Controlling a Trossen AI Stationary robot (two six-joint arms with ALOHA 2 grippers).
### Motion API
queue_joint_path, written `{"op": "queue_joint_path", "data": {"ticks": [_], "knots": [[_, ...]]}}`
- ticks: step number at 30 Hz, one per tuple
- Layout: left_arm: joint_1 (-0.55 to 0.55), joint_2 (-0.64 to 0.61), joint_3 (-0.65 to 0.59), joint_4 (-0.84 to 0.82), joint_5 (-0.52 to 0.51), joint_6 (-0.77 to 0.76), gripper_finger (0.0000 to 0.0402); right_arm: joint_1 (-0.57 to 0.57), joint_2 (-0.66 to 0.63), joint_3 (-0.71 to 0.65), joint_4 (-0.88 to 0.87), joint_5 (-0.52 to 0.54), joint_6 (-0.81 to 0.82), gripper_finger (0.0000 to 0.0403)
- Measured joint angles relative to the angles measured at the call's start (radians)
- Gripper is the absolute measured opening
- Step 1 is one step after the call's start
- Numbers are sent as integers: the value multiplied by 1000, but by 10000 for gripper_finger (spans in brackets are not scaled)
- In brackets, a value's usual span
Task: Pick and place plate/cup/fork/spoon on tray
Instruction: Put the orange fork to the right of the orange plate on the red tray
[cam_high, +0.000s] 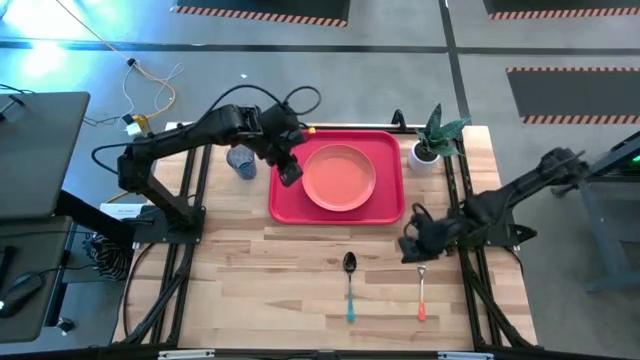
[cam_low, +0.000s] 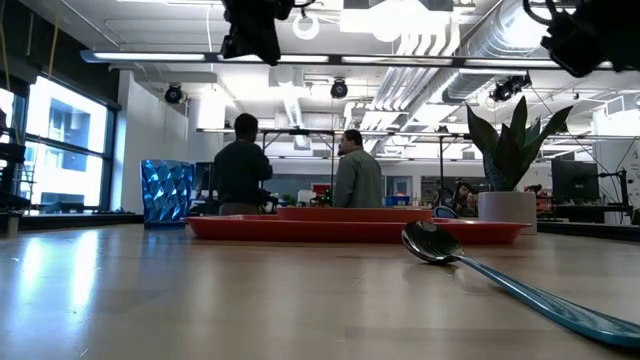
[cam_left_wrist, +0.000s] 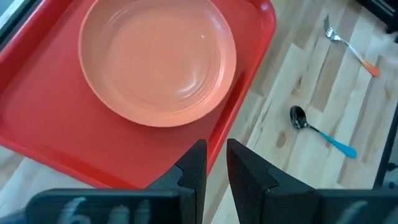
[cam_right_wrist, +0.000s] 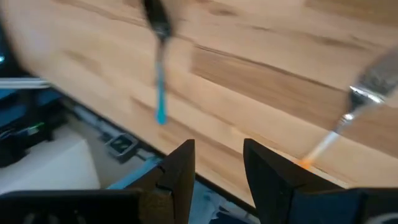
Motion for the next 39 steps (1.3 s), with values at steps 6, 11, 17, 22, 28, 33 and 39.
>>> {"op": "queue_joint_path", "data": {"ticks": [6, 11, 17, 22, 28, 33, 39], "knots": [[-35, 0, 0, 1, 0, 0, 51, 96, 102, 0, -12, 21, 129, 126], [-65, 0, 0, 1, 0, 0, 51, 164, 184, 0, -12, 27, 231, 126], [-89, 0, 0, 1, 0, 10, 51, 228, 262, 0, -12, 26, 330, 126], [-93, 0, 0, 1, 0, 17, 51, 258, 317, 0, -12, 25, 386, 126], [-92, 0, 0, 1, 0, 25, 51, 264, 382, 0, -13, 24, 393, 126], [-92, 0, 0, 0, 0, 26, 51, 264, 438, 0, -14, -19, 397, 126], [-92, 0, 0, 0, 0, 27, 51, 266, 486, 0, -20, -21, 401, 126]]}}
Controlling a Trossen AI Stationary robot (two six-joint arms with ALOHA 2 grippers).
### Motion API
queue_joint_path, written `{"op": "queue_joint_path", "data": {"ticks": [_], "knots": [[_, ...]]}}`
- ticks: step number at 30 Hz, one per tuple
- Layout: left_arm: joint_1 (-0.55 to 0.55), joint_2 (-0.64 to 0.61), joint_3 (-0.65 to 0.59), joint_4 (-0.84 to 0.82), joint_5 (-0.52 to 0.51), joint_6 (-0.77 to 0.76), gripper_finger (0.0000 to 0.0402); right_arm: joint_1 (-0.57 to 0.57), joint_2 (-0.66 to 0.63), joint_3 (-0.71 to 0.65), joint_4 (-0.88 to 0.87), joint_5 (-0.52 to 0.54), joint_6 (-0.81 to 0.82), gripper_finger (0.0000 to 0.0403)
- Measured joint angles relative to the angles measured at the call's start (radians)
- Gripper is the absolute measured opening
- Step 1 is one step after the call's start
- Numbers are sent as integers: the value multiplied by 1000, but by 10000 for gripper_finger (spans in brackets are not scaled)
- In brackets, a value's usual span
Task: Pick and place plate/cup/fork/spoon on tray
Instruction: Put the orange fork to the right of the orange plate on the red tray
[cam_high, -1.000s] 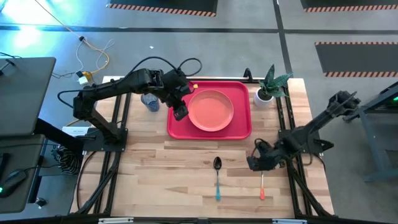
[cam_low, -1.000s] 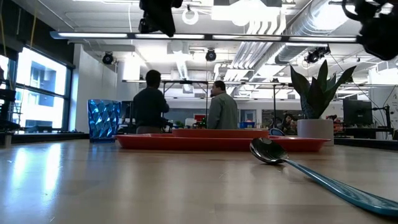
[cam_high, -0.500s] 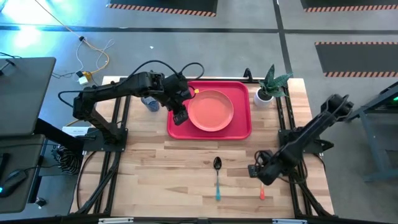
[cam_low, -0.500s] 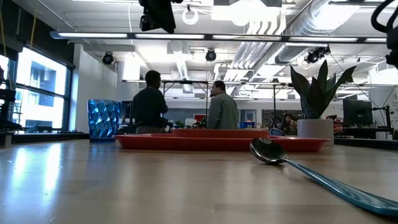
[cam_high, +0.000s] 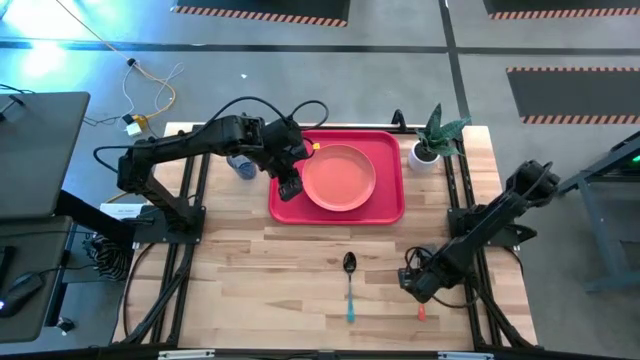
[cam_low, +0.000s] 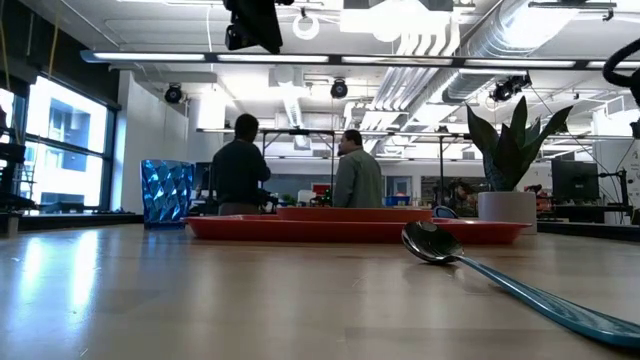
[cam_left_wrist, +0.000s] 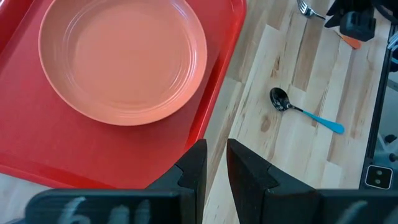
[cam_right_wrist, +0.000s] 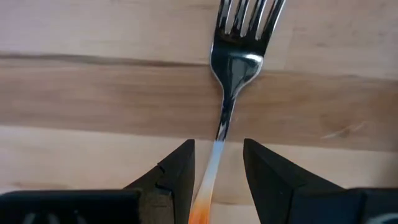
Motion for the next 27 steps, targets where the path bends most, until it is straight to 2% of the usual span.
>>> {"op": "queue_joint_path", "data": {"ticks": [11, 14, 21, 27], "knots": [[0, 0, 0, 0, 0, 10, 51, 0, 61, 3, 4, 0, -3, 120], [0, 0, 0, 0, 0, 11, 51, 0, 61, 3, 9, 0, -3, 96], [1, 0, 0, 0, 0, 25, 51, 0, 62, 2, 22, 3, -4, 12], [1, 0, 0, 0, 0, 27, 51, -1, 58, 1, 25, 3, -3, 8]]}}
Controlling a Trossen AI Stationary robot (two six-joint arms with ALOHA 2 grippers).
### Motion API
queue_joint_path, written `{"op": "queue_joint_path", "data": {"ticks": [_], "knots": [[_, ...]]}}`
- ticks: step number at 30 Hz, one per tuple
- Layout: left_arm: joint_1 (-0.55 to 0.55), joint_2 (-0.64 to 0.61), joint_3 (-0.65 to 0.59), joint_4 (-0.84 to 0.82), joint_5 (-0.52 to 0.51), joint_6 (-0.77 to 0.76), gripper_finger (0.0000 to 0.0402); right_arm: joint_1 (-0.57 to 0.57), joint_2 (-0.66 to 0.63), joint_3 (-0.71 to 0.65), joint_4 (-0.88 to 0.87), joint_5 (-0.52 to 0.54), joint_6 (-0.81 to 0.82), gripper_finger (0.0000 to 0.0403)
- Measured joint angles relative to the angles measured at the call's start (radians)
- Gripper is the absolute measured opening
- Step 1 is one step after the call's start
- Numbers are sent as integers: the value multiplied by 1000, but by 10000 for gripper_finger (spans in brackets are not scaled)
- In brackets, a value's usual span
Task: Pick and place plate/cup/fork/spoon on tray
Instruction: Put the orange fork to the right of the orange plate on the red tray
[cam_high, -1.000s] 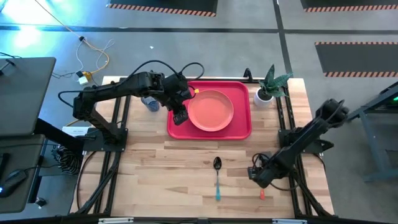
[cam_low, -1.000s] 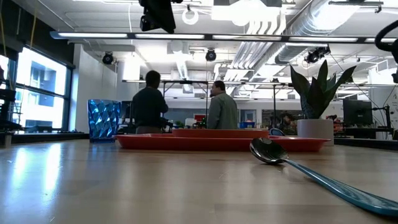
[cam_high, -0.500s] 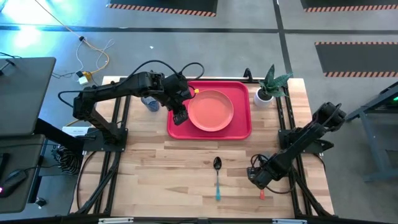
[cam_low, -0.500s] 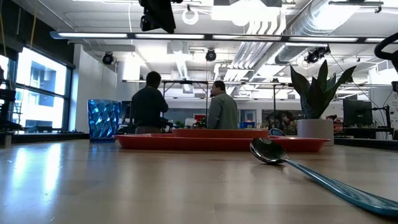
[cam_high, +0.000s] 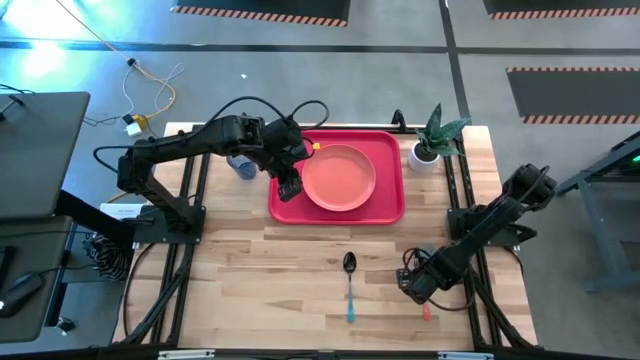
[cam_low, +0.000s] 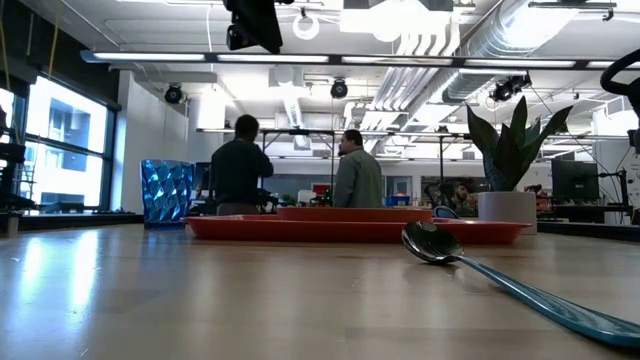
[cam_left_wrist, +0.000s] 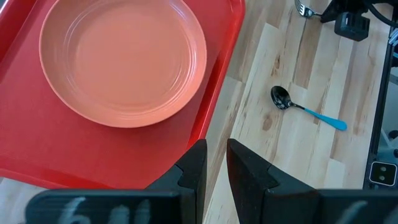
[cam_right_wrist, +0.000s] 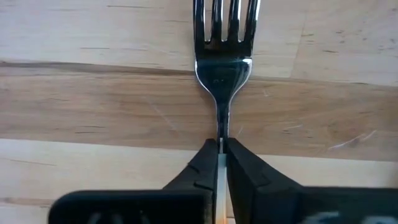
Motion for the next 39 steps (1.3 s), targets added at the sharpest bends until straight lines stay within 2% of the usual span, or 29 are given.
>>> {"op": "queue_joint_path", "data": {"ticks": [4, 11, 21, 25, 34, 39], "knots": [[0, 0, 0, 0, 0, 7, 51, 1, -27, -4, 0, 19, 2, 4], [0, 0, 0, 0, 0, 26, 51, -2, -88, -5, 31, 152, -5, 2], [0, 0, 0, 0, 0, 26, 51, -5, -175, -3, 142, 581, -55, 1], [0, 0, 0, 0, 0, 26, 51, -29, -205, -2, 167, 698, -118, 1], [0, 0, 0, 0, 0, 26, 51, -153, -287, -2, 172, 833, -349, 1], [0, 0, 0, 0, 0, 26, 51, -273, -350, -1, 172, 835, -515, 1]]}}
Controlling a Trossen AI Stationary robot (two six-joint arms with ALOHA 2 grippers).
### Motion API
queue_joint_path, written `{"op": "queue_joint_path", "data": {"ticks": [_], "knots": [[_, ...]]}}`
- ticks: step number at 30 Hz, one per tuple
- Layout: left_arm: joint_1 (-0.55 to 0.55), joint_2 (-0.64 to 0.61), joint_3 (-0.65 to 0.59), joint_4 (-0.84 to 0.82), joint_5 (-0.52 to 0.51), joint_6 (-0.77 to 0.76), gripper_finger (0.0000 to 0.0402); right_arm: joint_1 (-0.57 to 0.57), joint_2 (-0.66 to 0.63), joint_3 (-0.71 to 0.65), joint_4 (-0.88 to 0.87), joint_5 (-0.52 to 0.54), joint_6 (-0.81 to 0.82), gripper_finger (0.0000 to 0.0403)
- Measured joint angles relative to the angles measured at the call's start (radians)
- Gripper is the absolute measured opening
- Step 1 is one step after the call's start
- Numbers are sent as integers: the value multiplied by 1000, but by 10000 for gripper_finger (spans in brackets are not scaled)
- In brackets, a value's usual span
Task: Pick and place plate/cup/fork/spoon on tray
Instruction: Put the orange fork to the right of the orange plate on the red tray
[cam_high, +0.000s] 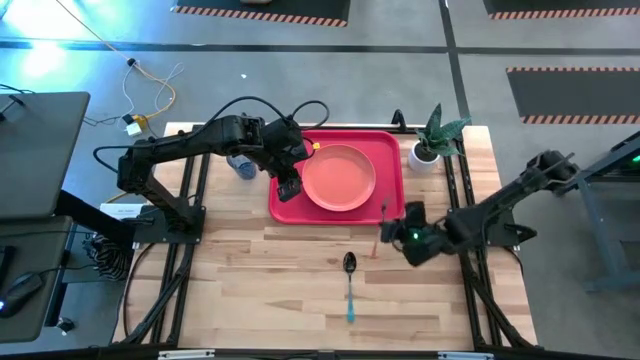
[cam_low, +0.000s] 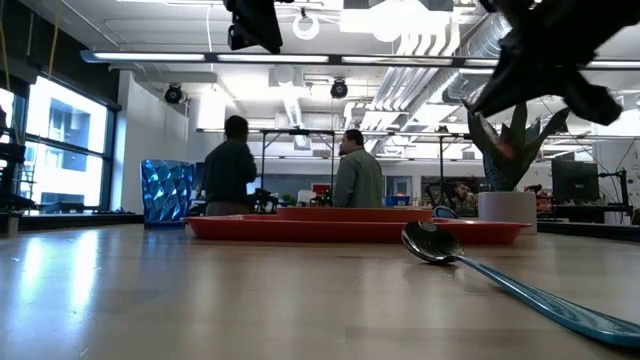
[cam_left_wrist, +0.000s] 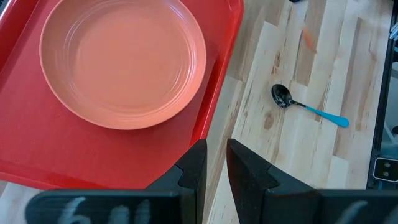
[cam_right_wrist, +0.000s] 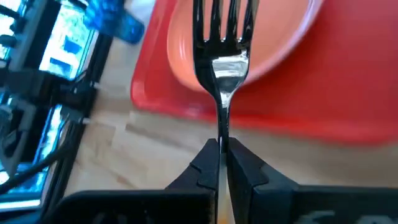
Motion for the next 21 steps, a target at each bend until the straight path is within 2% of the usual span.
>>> {"op": "queue_joint_path", "data": {"ticks": [10, 18, 21], "knots": [[1, 0, 0, 0, 0, 0, 51, -282, -129, 1, 0, -106, -362, 0], [2, 0, 0, 17, -3, -1, 51, -519, -148, 38, -4, -245, -657, 0], [2, 0, 0, 32, -3, -1, 51, -598, -146, 79, -35, -291, -720, 0]]}}
